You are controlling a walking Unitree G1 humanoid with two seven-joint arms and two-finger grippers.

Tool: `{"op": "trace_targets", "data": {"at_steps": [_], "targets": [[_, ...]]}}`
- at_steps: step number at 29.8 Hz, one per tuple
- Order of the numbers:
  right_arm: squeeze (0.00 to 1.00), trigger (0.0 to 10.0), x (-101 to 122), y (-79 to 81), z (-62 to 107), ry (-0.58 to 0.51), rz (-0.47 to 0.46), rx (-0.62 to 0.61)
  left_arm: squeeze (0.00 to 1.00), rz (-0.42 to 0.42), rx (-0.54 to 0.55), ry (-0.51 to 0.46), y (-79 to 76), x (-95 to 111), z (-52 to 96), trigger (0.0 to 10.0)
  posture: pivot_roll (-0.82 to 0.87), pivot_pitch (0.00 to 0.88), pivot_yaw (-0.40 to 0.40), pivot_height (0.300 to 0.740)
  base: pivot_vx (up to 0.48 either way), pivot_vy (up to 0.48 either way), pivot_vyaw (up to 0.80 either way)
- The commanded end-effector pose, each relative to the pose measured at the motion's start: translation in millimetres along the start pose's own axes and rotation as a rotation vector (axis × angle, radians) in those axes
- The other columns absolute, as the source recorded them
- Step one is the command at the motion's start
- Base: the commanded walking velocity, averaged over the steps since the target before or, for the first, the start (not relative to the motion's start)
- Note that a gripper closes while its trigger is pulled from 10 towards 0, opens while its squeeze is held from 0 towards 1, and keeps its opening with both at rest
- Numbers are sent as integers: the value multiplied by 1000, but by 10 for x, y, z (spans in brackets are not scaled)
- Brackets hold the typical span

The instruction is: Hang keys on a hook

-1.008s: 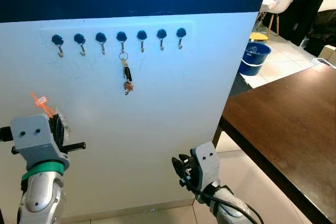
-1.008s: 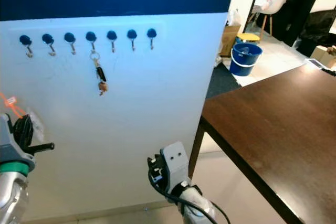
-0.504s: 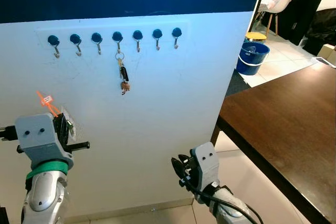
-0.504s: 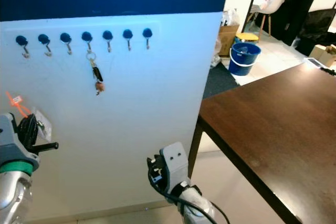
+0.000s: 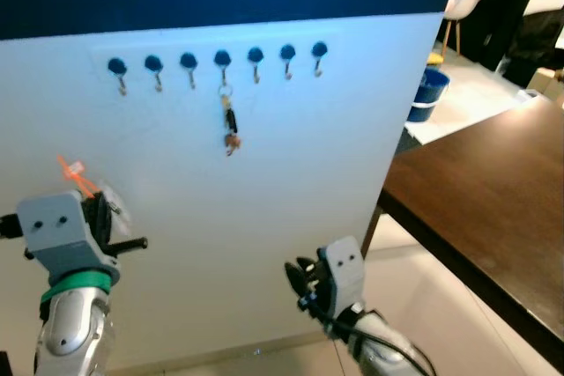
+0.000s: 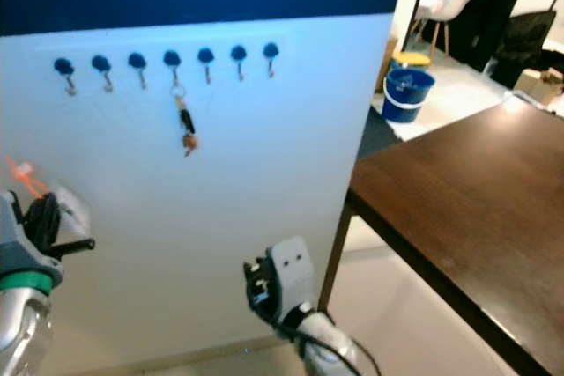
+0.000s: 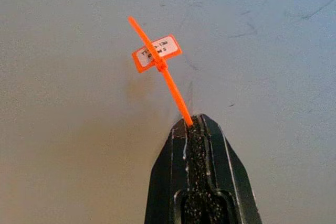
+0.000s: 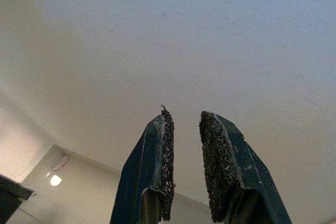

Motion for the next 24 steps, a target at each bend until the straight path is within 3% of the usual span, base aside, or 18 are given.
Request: {"op": "trace_targets", "data": {"at_steps": [1, 13, 16, 24], "targets": [[0, 10000, -74, 5, 18, 23, -4, 2, 0, -77, -2, -51, 12, 89, 13, 10000, -170, 95, 122, 740, 0, -480, 0], [0, 10000, -78, 15, 13, 23, -11, 2, 0, -30, 1, -62, 15, 102, 19, 10000, -167, 93, 125, 740, 0, -446, 0], [0, 10000, -79, 15, 13, 23, -12, 2, 0, 15, 21, -28, 48, 57, 13, 10000, -167, 93, 125, 740, 0, 0, 0], [0, 10000, -84, 15, 2, 24, -15, 4, 0, -32, -31, -47, -64, 99, -24, 10000, -163, 93, 126, 740, 0, 0, 0]]}}
Point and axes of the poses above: a point about 5 cm out from each wrist's last joint towards the gripper, its own z axis pointing back from the gripper into the wrist, its own x axis along the axis of the wrist's last joint, y = z × x, the point moved 5 cm from there along -z, pointing out of the wrist towards the gripper, and after that the axes turned 5 degrees about z, right-handed, at the moved point
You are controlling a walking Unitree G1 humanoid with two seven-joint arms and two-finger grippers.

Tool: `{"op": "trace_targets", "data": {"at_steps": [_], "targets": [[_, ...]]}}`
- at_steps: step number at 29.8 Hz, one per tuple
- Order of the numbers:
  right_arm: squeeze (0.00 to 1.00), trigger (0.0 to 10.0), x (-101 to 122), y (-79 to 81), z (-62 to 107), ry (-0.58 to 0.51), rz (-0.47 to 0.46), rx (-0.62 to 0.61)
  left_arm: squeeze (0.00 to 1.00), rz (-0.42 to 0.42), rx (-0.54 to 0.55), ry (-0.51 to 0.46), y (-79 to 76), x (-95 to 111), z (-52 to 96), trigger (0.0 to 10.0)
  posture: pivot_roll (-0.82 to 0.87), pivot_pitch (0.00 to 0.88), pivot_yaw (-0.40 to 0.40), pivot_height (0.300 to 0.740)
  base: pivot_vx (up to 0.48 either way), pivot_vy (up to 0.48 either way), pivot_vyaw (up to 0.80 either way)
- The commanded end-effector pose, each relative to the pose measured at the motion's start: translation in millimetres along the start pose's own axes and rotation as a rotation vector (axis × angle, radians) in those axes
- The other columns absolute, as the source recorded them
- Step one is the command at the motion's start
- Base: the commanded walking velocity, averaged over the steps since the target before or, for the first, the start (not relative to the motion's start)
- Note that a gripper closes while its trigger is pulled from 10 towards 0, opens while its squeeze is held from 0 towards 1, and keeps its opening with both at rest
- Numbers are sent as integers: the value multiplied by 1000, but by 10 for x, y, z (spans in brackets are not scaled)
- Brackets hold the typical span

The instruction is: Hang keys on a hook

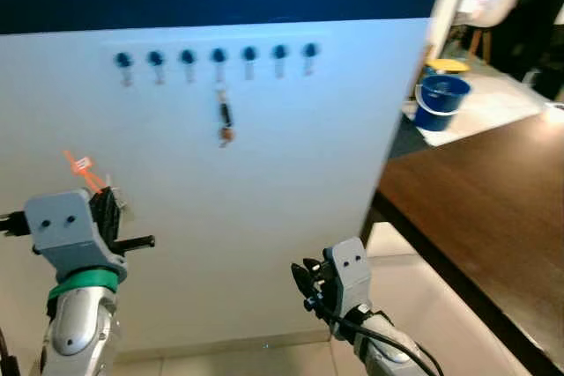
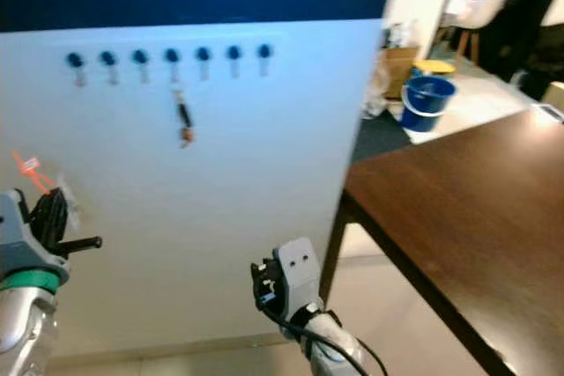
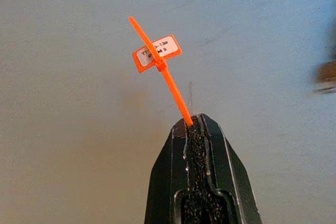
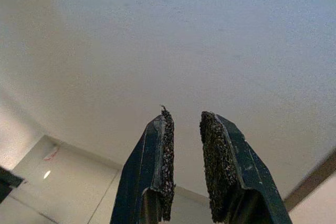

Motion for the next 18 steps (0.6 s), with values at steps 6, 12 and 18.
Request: {"op": "trace_targets", "data": {"at_steps": [6, 12, 18], "targets": [[0, 10000, -32, 65, -33, 11, -4, 24, 0, -123, -41, 33, -17, -37, -163, 10000, -162, 92, 123, 740, 0, 0, 0], [0, 10000, -26, 69, -62, 12, -5, 24, 0, -160, -81, 37, -92, 7, -502, 10000, -168, 91, 127, 740, 0, 0, 0], [0, 10000, -22, 74, -66, 9, -4, 21, 0, -250, -127, 70, -141, 30, -728, 10000, -172, 85, 138, 740, 0, 0, 0]]}}
Point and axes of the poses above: a point about 5 cm out from each wrist's last joint towards the gripper, its own z axis pointing back from the gripper into the wrist, its own x axis along the axis of the wrist's last joint, y = z × x, the point moved 5 cm from there along -z, pointing out of the wrist towards the gripper, and after that the axes turned 5 degrees about z, right-handed, at the moved point
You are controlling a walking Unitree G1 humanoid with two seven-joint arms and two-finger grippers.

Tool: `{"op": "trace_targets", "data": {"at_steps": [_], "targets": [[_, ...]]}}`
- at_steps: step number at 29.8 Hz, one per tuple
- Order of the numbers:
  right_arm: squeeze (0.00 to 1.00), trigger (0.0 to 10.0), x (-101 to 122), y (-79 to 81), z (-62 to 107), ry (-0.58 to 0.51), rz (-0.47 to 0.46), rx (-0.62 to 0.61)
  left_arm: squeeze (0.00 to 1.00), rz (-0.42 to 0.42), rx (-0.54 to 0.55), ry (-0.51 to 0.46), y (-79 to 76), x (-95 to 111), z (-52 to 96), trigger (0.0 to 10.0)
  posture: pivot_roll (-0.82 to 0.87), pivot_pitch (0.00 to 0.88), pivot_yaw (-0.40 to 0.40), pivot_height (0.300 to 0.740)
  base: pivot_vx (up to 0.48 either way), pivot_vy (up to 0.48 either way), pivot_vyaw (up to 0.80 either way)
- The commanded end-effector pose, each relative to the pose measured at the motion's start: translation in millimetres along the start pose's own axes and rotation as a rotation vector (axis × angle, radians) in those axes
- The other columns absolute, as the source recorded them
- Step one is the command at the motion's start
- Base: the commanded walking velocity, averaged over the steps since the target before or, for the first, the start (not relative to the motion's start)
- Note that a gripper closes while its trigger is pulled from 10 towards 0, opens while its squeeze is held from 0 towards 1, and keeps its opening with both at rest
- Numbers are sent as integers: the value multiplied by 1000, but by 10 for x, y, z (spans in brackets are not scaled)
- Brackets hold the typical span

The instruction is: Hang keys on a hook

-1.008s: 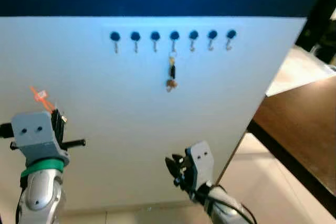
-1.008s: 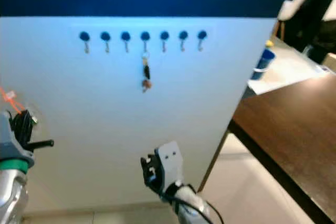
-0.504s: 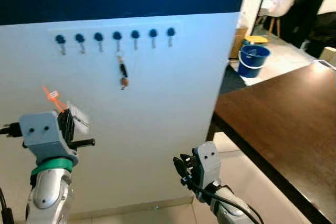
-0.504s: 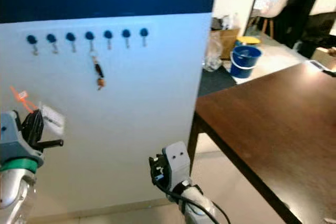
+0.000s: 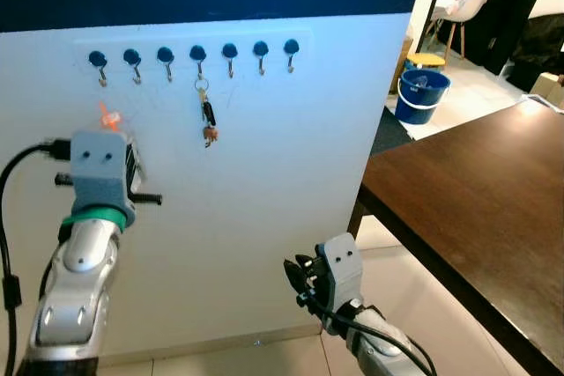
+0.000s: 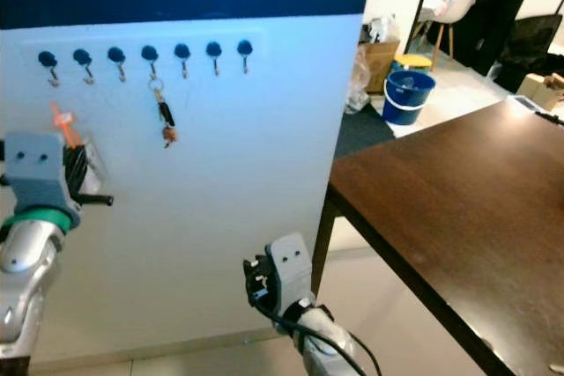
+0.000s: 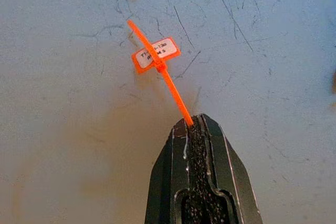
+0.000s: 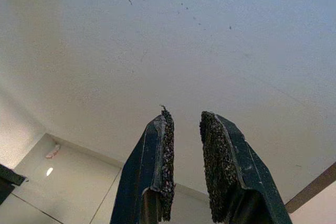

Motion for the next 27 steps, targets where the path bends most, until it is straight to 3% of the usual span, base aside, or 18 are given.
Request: {"op": "trace_targets", "data": {"at_steps": [1, 7, 12, 15, 17, 18, 19, 20, 21, 22, 24, 26, 27], "targets": [[0, 10000, -49, 42, -3, 12, -4, 9, 0, -21, 10, 44, 49, -80, -26, 10000, -172, 85, 138, 740, 0, 0, 0], [0, 10000, -50, 48, 1, 11, -5, 6, 0, -8, 57, 64, 158, -46, -103, 10000, -173, 84, 138, 740, 0, 0, 0], [0, 10000, -60, 54, 3, 14, -13, 7, 0, 18, 193, 95, 381, -54, -103, 10000, -170, 82, 140, 740, 0, 0, 0], [0, 10000, -61, 55, 3, 14, -13, 7, 0, 26, 224, 102, 433, -62, -106, 10000, -170, 82, 140, 740, 0, 0, 0], [0, 10000, -59, 58, 5, 13, -16, 7, 0, 15, 358, 95, 712, -27, -103, 10000, -171, 84, 138, 740, 0, 0, 0], [0, 10000, -59, 58, 5, 13, -16, 7, 0, 15, 358, 95, 712, -27, -103, 10000, -171, 84, 138, 740, 0, 0, 0], [0, 10000, -58, 59, 6, 13, -17, 7, 0, 13, 405, 84, 813, 5, -101, 10000, -171, 84, 138, 740, 0, 0, 0], [0, 10000, -58, 59, 6, 13, -17, 7, 0, 13, 405, 84, 813, 5, -101, 10000, -171, 84, 138, 740, 0, 0, 0], [0, 10000, -58, 56, 6, 13, -18, 7, 0, 37, 409, 5, 862, 183, -149, 10000, -170, 85, 138, 740, 0, 0, 0], [0, 10000, -58, 56, 6, 13, -18, 7, 0, 37, 409, 5, 862, 183, -149, 10000, -170, 85, 138, 740, 0, 0, 0], [0, 10000, -58, 55, 7, 13, -19, 7, 0, 59, 368, -79, 803, 372, -192, 10000, -170, 85, 138, 740, 0, 0, 0], [0, 10000, -58, 55, 7, 13, -19, 7, 0, 59, 368, -79, 803, 372, -192, 10000, -170, 85, 138, 740, 0, 0, 0], [0, 10000, -56, 52, 8, 12, -18, 7, 0, 61, 312, -141, 691, 515, -203, 10000, -169, 88, 137, 740, 0, 0, 0]]}}
Point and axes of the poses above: a point about 5 cm out from each wrist's last joint towards the gripper, its own z axis pointing back from the gripper into the wrist, its own x axis along the axis of the wrist's last joint, y = z × x, the point moved 5 cm from there along -z, pointing out of the wrist towards the gripper, and after that the axes turned 5 degrees about z, right-handed, at the moved point
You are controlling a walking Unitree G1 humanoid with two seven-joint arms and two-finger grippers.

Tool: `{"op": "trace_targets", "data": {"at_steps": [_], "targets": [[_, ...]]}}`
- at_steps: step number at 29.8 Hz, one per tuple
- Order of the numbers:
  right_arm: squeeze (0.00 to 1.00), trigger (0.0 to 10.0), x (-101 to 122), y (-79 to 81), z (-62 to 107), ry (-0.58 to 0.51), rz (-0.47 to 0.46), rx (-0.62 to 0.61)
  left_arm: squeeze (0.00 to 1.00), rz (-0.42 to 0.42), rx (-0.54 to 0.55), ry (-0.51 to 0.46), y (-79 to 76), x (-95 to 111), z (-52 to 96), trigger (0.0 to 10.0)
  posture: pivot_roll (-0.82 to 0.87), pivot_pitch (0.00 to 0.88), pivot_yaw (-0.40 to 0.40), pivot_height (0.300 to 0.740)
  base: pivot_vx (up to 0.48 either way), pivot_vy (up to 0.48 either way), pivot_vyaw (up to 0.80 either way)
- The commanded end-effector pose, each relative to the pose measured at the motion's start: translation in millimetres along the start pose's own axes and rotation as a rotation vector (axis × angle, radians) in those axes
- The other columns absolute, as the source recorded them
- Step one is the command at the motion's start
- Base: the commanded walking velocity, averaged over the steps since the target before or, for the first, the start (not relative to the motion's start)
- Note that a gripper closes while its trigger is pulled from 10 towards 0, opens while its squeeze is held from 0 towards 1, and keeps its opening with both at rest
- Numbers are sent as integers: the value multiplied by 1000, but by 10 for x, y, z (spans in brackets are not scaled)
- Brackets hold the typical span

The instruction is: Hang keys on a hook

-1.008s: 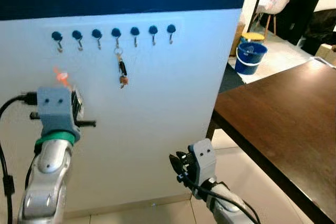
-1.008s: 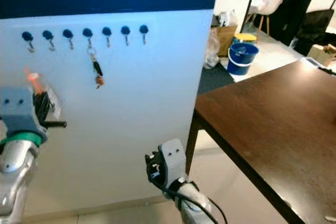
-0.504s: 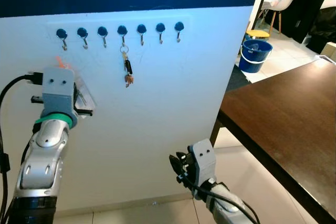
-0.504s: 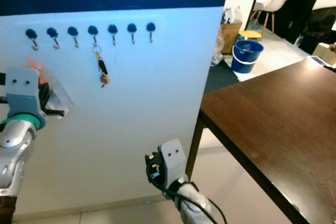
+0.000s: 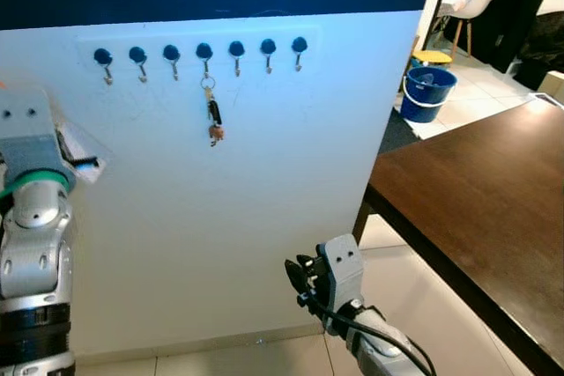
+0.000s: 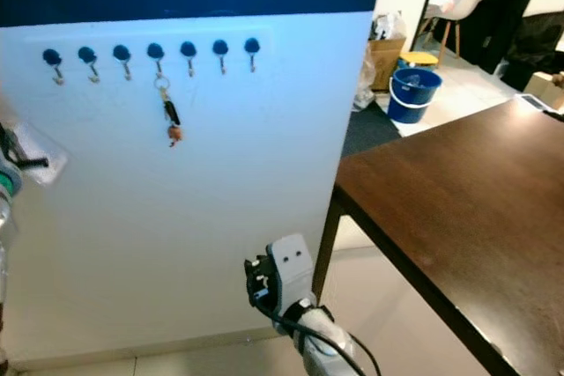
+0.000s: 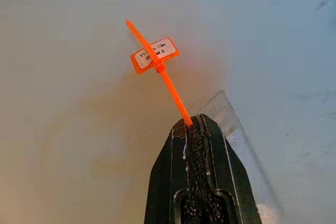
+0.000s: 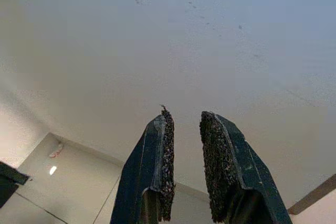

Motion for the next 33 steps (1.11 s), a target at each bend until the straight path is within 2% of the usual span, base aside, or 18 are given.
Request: {"op": "trace_targets", "data": {"at_steps": [1, 2, 4, 7, 8, 14, 19, 24, 30, 31, 32, 33], "targets": [[0, 10000, -58, 27, 17, 14, -12, 6, 0, 18, -57, -81, -109, 197, 21, 10000, -169, 88, 137, 740, 0, 0, 0], [0, 10000, -58, 27, 17, 14, -12, 6, 0, 18, -57, -81, -109, 197, 21, 10000, -169, 88, 137, 740, 0, 0, 0], [0, 10000, -53, 26, 20, 12, -14, 8, 0, 25, -124, -124, -254, 269, 107, 10000, -169, 88, 137, 740, 0, 0, 0], [0, 10000, -49, 25, 20, 11, -14, 9, 0, 24, -155, -140, -322, 288, 151, 10000, -168, 92, 133, 740, 0, 0, 0], [0, 10000, -45, 24, 19, 10, -15, 11, 0, 7, -207, -154, -440, 291, 233, 10000, -168, 92, 133, 740, 0, 0, 0], [0, 10000, -24, 39, 15, 6, 4, 29, 0, -43, -281, -162, -607, 260, 345, 10000, -166, 95, 130, 740, 0, 0, 0], [0, 10000, 6, 81, 14, -1, 45, 66, 0, -65, -302, -158, -640, 232, 376, 10000, -166, 95, 130, 740, 0, 0, 0], [0, 10000, 98, 213, 19, -25, 99, 176, 0, -86, -298, -146, -628, 186, 388, 10000, -165, 101, 129, 740, 0, 0, 0], [0, 10000, 207, 267, 1, -50, 105, 218, 0, -118, -303, -138, -633, 166, 377, 10000, -162, 105, 124, 740, 0, 0, 0], [0, 10000, 256, 286, -13, -59, 103, 227, 0, -158, -248, -101, -545, 103, 309, 10000, -162, 105, 124, 740, 0, 0, 0], [0, 10000, 256, 286, -13, -59, 103, 227, 0, -158, -248, -101, -545, 103, 309, 10000, -162, 105, 124, 740, 0, 0, 0], [0, 10000, 310, 302, -26, -67, 90, 236, 0, -187, -206, -71, -451, 59, 234, 10000, -164, 109, 126, 740, 0, 0, 0]]}}
Point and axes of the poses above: a point about 5 cm out from each wrist's last joint towards the gripper, its own z axis pointing back from the gripper into the wrist, its own x axis along the axis of the wrist's last joint, y = z × x, the point moved 5 cm from there along -z, pointing out of the wrist towards the gripper, and after that the axes turned 5 degrees about z, right-handed, at the moved point
